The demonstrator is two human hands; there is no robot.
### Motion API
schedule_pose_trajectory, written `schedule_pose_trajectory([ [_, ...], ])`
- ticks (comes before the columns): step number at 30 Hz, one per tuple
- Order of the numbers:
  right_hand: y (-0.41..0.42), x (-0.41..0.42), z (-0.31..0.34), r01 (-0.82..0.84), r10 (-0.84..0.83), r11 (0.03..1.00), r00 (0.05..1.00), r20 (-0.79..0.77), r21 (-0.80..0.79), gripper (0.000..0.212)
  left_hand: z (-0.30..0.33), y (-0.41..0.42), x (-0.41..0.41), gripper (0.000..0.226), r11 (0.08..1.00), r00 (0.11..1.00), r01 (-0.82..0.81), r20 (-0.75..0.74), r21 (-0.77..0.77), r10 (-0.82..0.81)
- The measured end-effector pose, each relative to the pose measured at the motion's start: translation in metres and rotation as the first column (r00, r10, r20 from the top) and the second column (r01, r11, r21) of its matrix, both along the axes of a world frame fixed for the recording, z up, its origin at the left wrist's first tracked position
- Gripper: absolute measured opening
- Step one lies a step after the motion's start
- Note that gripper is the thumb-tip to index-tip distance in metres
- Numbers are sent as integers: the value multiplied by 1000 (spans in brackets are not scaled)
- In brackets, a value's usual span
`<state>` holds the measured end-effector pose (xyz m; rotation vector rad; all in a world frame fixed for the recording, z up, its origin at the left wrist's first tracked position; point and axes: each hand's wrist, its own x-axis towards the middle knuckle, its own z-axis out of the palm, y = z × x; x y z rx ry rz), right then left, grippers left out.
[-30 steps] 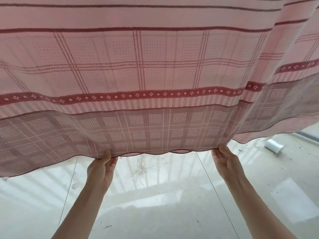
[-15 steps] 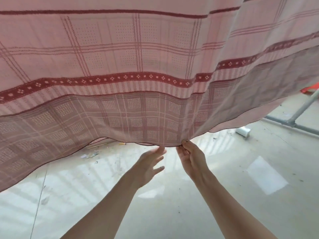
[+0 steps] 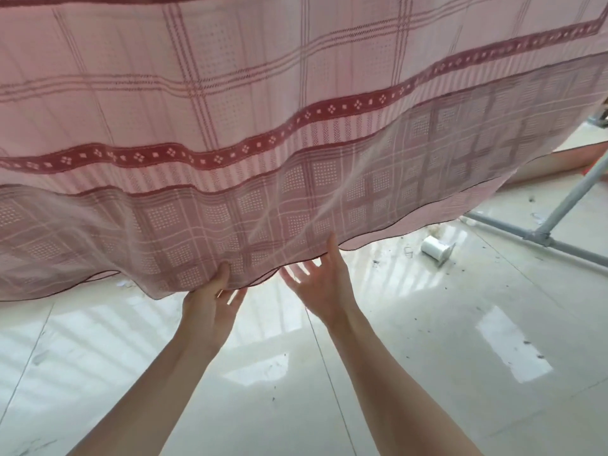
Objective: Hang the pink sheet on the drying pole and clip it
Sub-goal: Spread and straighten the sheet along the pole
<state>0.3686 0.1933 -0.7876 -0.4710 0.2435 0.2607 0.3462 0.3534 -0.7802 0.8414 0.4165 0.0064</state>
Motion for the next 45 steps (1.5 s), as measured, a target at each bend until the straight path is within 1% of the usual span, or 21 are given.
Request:
schedule_pose_trajectory([
  [4, -39, 33, 0, 9, -15, 990, 999, -46, -140, 50, -3, 8, 3, 19, 995, 996, -87, 33, 37, 86],
  [7, -67, 57, 9, 91, -95, 972, 995, -8, -217, 27, -3, 14, 9, 20, 986, 986, -159, 56, 54, 156],
  [10, -92, 70, 14, 154, -149, 968, 988, 37, -196, 11, -3, 19, 13, 20, 966, 968, -250, 45, 62, 248],
  [11, -98, 71, 11, 157, -153, 964, 988, 35, -216, 8, -4, 20, 13, 21, 960, 962, -273, 42, 70, 270],
  [14, -108, 69, -6, 128, -132, 932, 991, 12, -339, 6, -7, 21, 18, 24, 946, 951, -308, 56, 104, 304],
  [16, -113, 70, -15, 127, -120, 905, 992, 42, -405, 9, -7, 19, 23, 21, 938, 944, -330, 55, 105, 326],
  [20, -117, 72, -26, 128, -105, 883, 992, 75, -452, 15, -12, 13, 27, 17, 932, 936, -352, 33, 91, 350],
  [23, -112, 73, -36, 125, -124, 906, 992, 29, -404, 7, -9, 10, 30, 17, 928, 936, -352, 29, 124, 351],
  [25, -110, 77, -41, 122, -128, 936, 992, 3, -330, 5, -7, 9, 30, 17, 927, 938, -346, 39, 145, 344],
  [26, -109, 80, -43, 113, -117, 955, 993, 4, -272, 9, -7, 9, 30, 18, 928, 941, -339, 43, 153, 336],
  [28, -108, 86, -42, 90, -88, 989, 996, 16, -117, 25, -7, 7, 30, 18, 932, 946, -323, 45, 162, 320],
  [30, -109, 92, -37, 75, -75, 997, 997, 31, 16, 34, -6, 6, 32, 17, 934, 949, -316, 45, 165, 313],
  [33, -110, 98, -27, 72, -81, 991, 994, 78, 116, 31, -7, 6, 34, 15, 934, 948, -319, 38, 162, 317],
  [35, -117, 99, -26, 104, -120, 977, 990, 75, 188, 44, -8, 7, 34, 15, 932, 943, -331, 28, 148, 331],
  [36, -122, 99, -27, 130, -147, 973, 986, 76, 190, 45, -9, 7, 34, 15, 931, 941, -337, 27, 141, 336],
  [39, -141, 99, -31, 212, -223, 968, 973, 67, 135, 31, -10, 4, 35, 17, 936, 947, -322, 39, 142, 320],
  [40, -148, 99, -30, 235, -243, 964, 968, 58, 125, 32, -10, 1, 36, 18, 939, 950, -312, 44, 145, 309],
  [42, -160, 101, -29, 278, -284, 954, 958, 44, 108, 41, -12, -9, 40, 20, 944, 954, -301, 38, 138, 299],
  [43, -166, 100, -27, 289, -294, 953, 955, 47, 96, 41, -12, -14, 42, 20, 945, 953, -302, 33, 125, 300],
  [45, -174, 96, -24, 302, -303, 953, 953, 26, 34, 20, -14, -24, 45, 20, 943, 949, -316, 27, 101, 315],
])
